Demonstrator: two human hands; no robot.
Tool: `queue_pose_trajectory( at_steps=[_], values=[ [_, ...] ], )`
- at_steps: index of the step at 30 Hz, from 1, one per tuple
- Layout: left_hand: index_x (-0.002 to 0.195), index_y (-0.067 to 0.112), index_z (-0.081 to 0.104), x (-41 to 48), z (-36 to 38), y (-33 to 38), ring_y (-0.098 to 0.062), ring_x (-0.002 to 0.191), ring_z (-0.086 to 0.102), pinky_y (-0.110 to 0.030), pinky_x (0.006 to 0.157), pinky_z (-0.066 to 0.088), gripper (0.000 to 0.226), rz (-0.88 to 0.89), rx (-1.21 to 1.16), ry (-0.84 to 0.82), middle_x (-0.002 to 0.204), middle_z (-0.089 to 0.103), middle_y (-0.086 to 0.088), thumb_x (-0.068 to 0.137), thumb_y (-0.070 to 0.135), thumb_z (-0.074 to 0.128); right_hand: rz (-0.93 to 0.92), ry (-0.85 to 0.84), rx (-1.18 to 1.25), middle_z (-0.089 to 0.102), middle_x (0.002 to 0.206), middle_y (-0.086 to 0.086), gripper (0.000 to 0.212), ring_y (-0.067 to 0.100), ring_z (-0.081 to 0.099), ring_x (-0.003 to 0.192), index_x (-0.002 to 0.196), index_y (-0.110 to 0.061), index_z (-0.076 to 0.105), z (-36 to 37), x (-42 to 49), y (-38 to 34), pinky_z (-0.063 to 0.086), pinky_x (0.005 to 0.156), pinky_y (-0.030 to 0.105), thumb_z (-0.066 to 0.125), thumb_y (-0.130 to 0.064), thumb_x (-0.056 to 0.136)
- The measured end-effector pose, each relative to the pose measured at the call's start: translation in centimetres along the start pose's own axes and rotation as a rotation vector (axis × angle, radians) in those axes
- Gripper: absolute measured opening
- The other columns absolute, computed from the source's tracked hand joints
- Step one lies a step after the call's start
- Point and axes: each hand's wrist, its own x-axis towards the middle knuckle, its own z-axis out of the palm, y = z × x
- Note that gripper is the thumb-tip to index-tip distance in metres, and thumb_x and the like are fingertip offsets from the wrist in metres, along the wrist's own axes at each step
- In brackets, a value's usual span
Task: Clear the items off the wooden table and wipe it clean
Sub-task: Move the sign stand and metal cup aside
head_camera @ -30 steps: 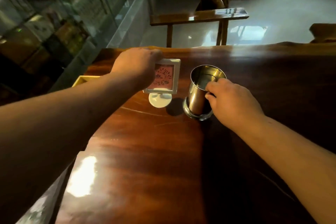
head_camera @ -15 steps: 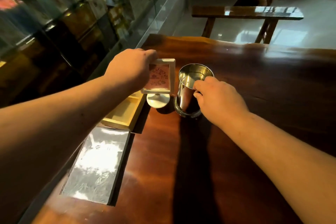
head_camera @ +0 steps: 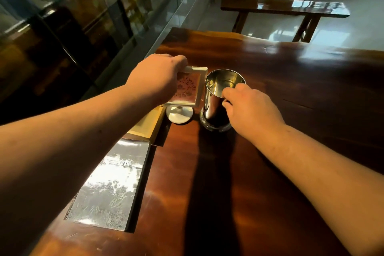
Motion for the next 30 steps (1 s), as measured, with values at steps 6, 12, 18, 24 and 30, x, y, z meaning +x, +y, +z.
queue_pose_trajectory(
  at_steps=[6,12,18,24,30],
  values=[
    [0.122,0.031,0.063,0.5,0.2,0.5,-0.020,0.087,0.049,-0.039,0.068,0.046,0.033,0.003,-0.016,-0.027,0.105,0.066,-0.003,0.092,0.019,0.067,0.007,0.002,-0.003,0.050,0.091,-0.003,0.010,0.019,0.050,0.071,0.109,-0.027,0.059,0.0,-0.4,0.9,0.046,0.053,0.035,0.051,-0.030,0.104],
    [0.119,0.030,0.063,0.3,0.8,0.7,-0.020,0.084,0.052,-0.035,0.067,0.044,0.029,-0.028,-0.022,-0.055,0.103,0.065,-0.001,0.094,0.016,0.065,0.014,0.007,0.002,0.047,0.093,-0.003,0.011,0.020,0.050,0.073,0.112,-0.025,0.058,0.0,-0.4,0.9,0.048,0.054,0.036,0.051,-0.028,0.104],
    [0.129,0.032,0.057,0.3,1.2,0.6,-0.022,0.100,0.053,-0.041,0.076,0.047,0.037,-0.053,0.018,-0.085,0.119,0.065,-0.003,0.094,0.028,0.070,0.015,0.016,0.029,0.051,0.095,-0.002,0.011,0.020,0.054,0.076,0.112,-0.025,0.058,0.1,-0.5,0.8,0.051,0.057,0.038,0.051,-0.028,0.104],
    [0.139,0.031,0.048,-0.1,0.9,1.0,-0.032,0.122,0.051,-0.052,0.091,0.047,0.050,-0.047,0.096,-0.121,0.136,0.059,-0.006,0.095,0.050,0.063,0.037,0.005,0.013,0.046,0.093,-0.003,0.008,0.020,0.051,0.075,0.107,-0.025,0.056,0.0,-0.6,0.5,0.046,0.055,0.037,0.050,-0.030,0.104],
    [0.140,0.030,0.048,-0.9,-0.4,1.2,-0.031,0.123,0.051,-0.050,0.091,0.048,0.063,-0.025,0.073,-0.103,0.137,0.057,-0.006,0.087,0.058,0.068,0.089,-0.004,0.006,0.057,0.104,0.000,0.022,0.023,0.059,0.085,0.116,-0.026,0.058,-1.1,-0.7,0.1,0.053,0.058,0.038,0.054,-0.041,0.099]
  ],
)
